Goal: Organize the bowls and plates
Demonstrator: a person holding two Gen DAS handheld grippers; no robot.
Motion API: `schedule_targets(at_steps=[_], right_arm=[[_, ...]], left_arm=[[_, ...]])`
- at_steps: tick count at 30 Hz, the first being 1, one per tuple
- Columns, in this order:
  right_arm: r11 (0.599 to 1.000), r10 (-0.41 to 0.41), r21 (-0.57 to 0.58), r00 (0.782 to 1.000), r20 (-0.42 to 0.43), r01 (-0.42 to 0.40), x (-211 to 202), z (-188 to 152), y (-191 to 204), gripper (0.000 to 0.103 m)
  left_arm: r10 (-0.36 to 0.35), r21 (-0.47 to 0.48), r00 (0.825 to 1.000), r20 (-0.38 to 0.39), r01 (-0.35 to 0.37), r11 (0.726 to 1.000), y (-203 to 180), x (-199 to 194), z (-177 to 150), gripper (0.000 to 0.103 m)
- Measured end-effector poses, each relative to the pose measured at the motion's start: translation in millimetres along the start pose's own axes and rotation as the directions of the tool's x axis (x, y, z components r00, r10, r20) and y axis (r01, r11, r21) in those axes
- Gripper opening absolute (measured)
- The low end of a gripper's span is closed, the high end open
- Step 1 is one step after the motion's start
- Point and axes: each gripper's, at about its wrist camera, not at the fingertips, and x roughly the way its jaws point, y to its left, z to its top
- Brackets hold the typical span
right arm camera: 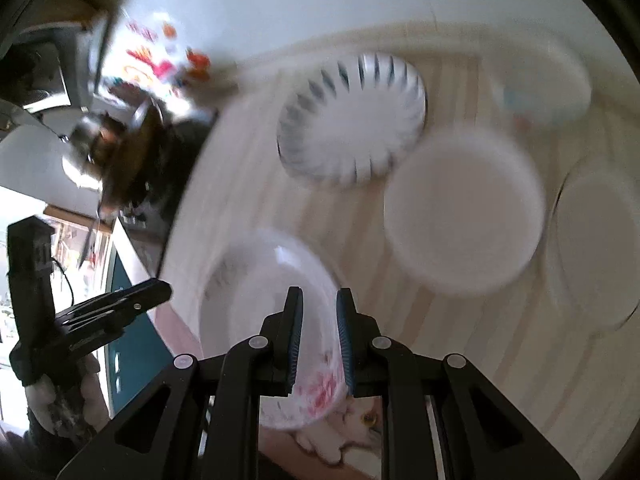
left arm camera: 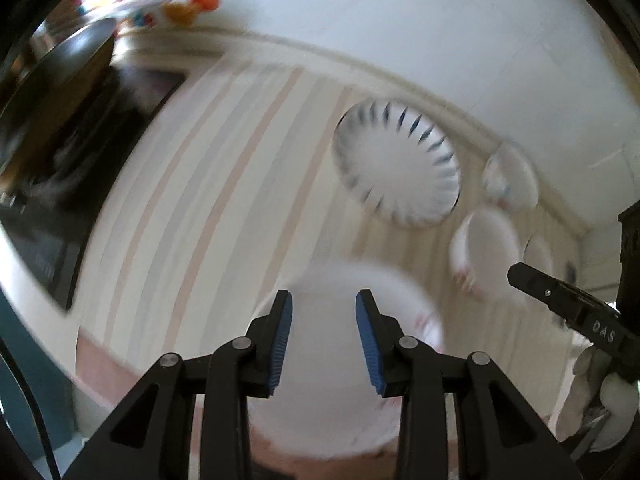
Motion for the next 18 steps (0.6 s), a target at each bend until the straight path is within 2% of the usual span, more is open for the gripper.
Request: schedule_targets(at_steps=[1,2,3,5,9,11,15,18], right_arm=[[1.0,-0.028,-0.012,0.999,0.021,0.028,-3.7,19.5,1.3,0.03],[0.998,-0.06,-0.02,0.998,0.034,0.061,-3.4,34.1,0.7,0.046],[0.995,-0.1,-0.027,0.994,0.05,0.101,-1.5,48.0,-1.6,0.049],[0.987,-0.157,-0.04,0.986,0.051,0.159,12.9,80.0,-8.4,0.049],[0.971,-0.238,-0.018,0.971,-0.018,0.238,51.0,122.5,-32.0,0.049],[0.963,-0.269,-0.021,0.962,-0.041,0.269,67.8,134.7,-41.0,0.049],[0.958,-0.287,-0.019,0.955,-0.07,0.287,89.9,142.7,-51.1,0.048],[0.953,-0.304,-0.031,0.948,-0.096,0.302,106.6,146.4,-54.7,0.04]], left_arm=[[0.006,0.011,1.0,0.007,-0.006,1.0,-5.4,5.5,19.3,0.031],[0.014,0.025,1.0,0.005,-0.014,1.0,-9.1,12.8,35.7,0.031],[0.02,0.029,1.0,0.0,-0.02,0.999,-11.0,21.4,51.0,0.031],[0.016,0.03,1.0,-0.027,-0.015,0.999,-10.6,42.8,78.6,0.031],[0.043,0.054,0.996,-0.081,-0.039,0.998,-13.1,88.1,114.5,0.031],[0.06,0.069,0.992,-0.109,-0.053,0.996,-13.8,110.0,124.0,0.031],[0.051,0.079,0.985,-0.163,-0.038,0.996,-13.9,142.2,132.9,0.031],[0.048,0.091,0.98,-0.193,-0.031,0.995,-14.3,158.6,132.8,0.031]])
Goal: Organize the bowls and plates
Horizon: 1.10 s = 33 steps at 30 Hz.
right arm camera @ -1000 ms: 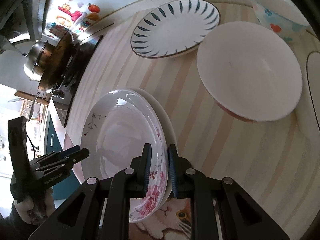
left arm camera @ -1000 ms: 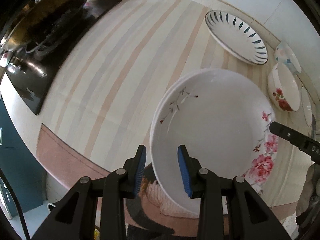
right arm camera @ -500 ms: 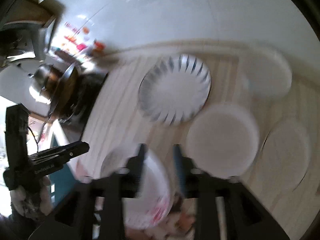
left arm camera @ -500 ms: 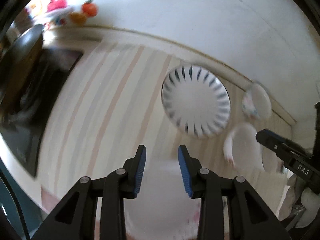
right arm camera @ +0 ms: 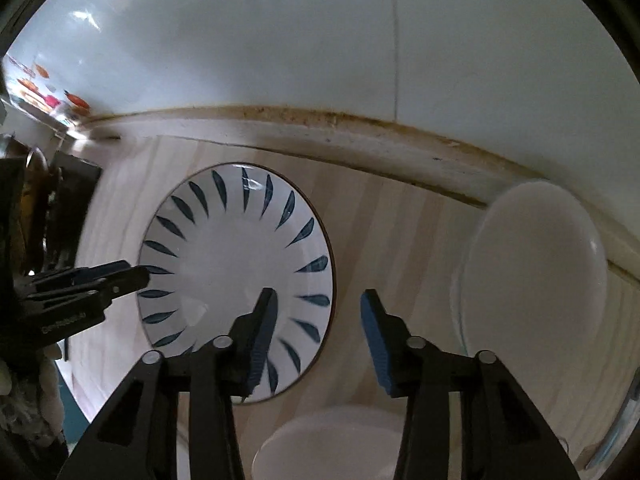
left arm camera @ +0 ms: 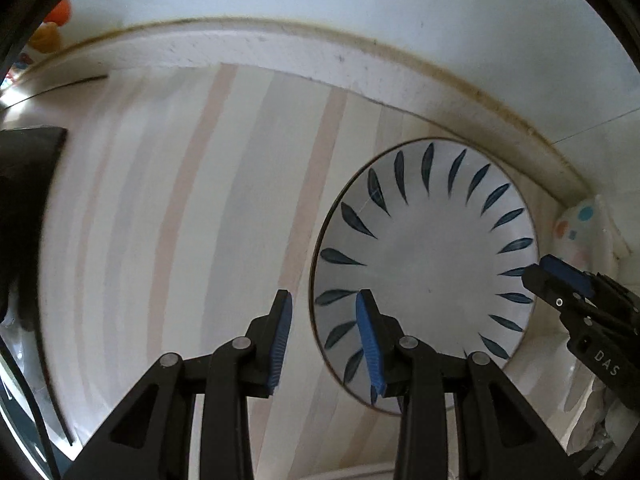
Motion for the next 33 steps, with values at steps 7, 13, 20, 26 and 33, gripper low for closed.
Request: schedule_targets(at_steps=[7,13,20,26,33], right_arm=[[1.0,0.001,-0.01,1.0,-0.006,-0.001,22.1,3.5,0.9,0.016],[1.0,0.01,-0.024,1.0,-0.007,-0.01,23.5,6.5,1.6,0.016],[0.999,0.025,-0.037,1.0,-0.01,-0.025,14.8,10.8,2.1,0.016],[0.997,0.036,-0.069,0.999,0.005,-0.035,-16.9,14.4,-3.6,0.016],[0.992,0.072,-0.109,0.997,0.026,-0.069,-57.5,7.0,1.9,0.016]], left_arm=[[-0.015,0.016,1.0,0.026,0.014,1.0,0.7,2.7,-3.3,0.024],[-0.016,-0.005,1.0,0.027,0.016,1.0,4.9,-4.7,-15.0,0.023],[-0.007,-0.013,0.999,0.039,0.008,1.0,8.8,-22.4,-9.2,0.023],[-0.005,-0.025,0.997,0.078,0.007,1.0,6.4,-51.4,-22.8,0.023],[-0.008,-0.049,0.993,0.12,0.014,0.999,6.8,-87.4,-38.2,0.023]])
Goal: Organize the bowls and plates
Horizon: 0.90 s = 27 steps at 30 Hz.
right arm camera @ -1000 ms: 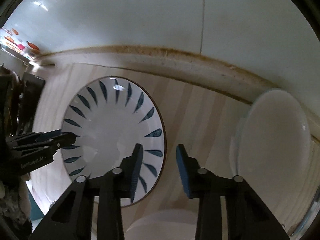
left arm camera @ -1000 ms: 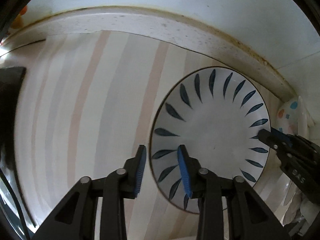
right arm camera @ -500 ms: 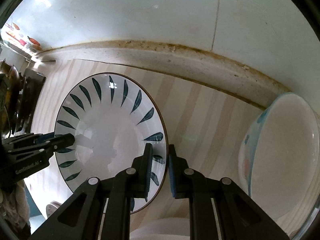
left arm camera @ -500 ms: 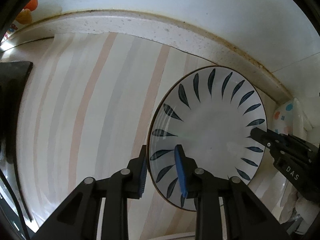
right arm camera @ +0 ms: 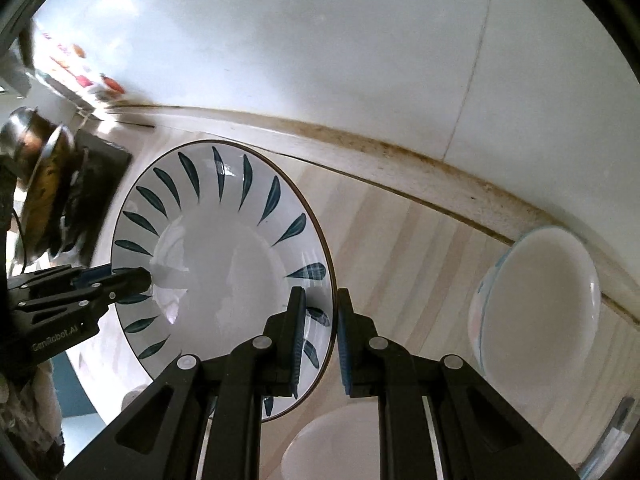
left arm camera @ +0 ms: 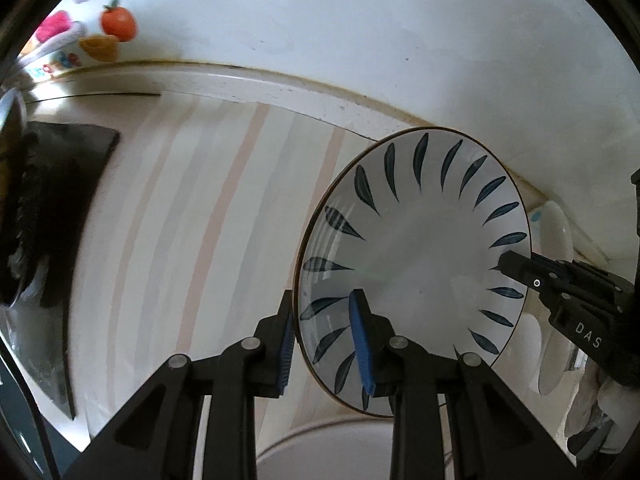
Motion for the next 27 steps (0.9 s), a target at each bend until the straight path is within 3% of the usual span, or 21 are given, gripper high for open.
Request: schedule_targets(at_steps=[7,15,22,27], right_arm=[[0.998,0.039,-0.058,0.999,0.005,-0.039,-36.0,-34.3,24.6,0.016],[0.993,0.083,-0.084,0.996,-0.038,-0.086,-45.3,-91.1,61.4,0.016],[0.99,0.104,-0.084,0.989,-0.106,-0.113,-30.6,-148.3,77.8,0.016],[0.991,0.108,-0.069,0.983,-0.149,-0.119,-12.9,-174.4,80.4,0.016]], left_arm=[[0.017,-0.031,1.0,0.023,-0.016,0.999,14.8,-43.4,-45.9,0.023],[0.04,-0.03,0.999,0.022,-0.039,0.999,21.9,-56.6,-109.7,0.023],[0.034,-0.045,0.999,-0.041,-0.036,0.998,30.1,-42.6,-165.3,0.023],[0.033,-0.064,0.996,-0.087,-0.039,0.997,34.4,-20.2,-186.3,0.023]])
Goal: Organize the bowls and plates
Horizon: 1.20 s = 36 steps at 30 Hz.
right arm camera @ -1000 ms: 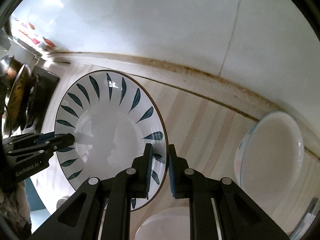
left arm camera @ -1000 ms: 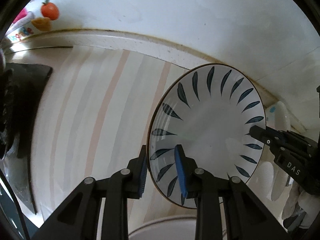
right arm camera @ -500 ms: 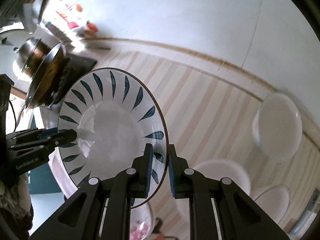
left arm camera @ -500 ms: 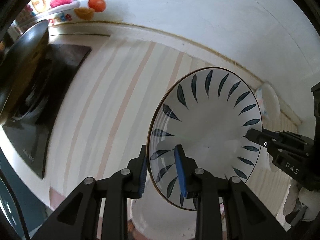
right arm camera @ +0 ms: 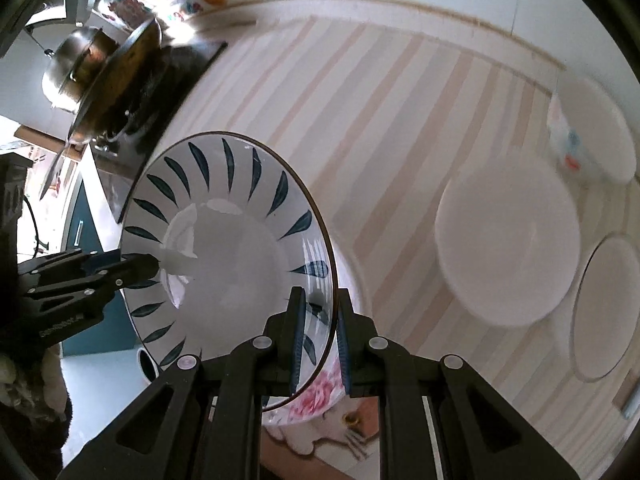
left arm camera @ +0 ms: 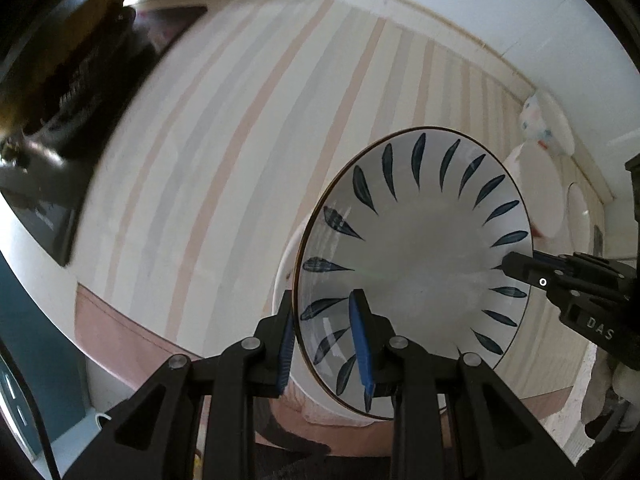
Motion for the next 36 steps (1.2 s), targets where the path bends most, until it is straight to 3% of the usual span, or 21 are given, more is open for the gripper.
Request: schedule_targets(at_steps=[16,36], right_arm=[[0.999,-0.031,0.031,0.998,-0.055,0.033,41.2,-20.3,-4.8,0.016],[0.99,0.029,0.143,0.998,-0.05,-0.021,37.5,-18.7,-14.4,0.019]], left_arm=[[0.032,0.002,0.998,-0.046,-0.032,0.999,-12.4,41.5,0.7,0.023],[0.043,-0.007,0.998,-0.044,-0.043,0.999,-10.4,46.5,-8.3,0.023]])
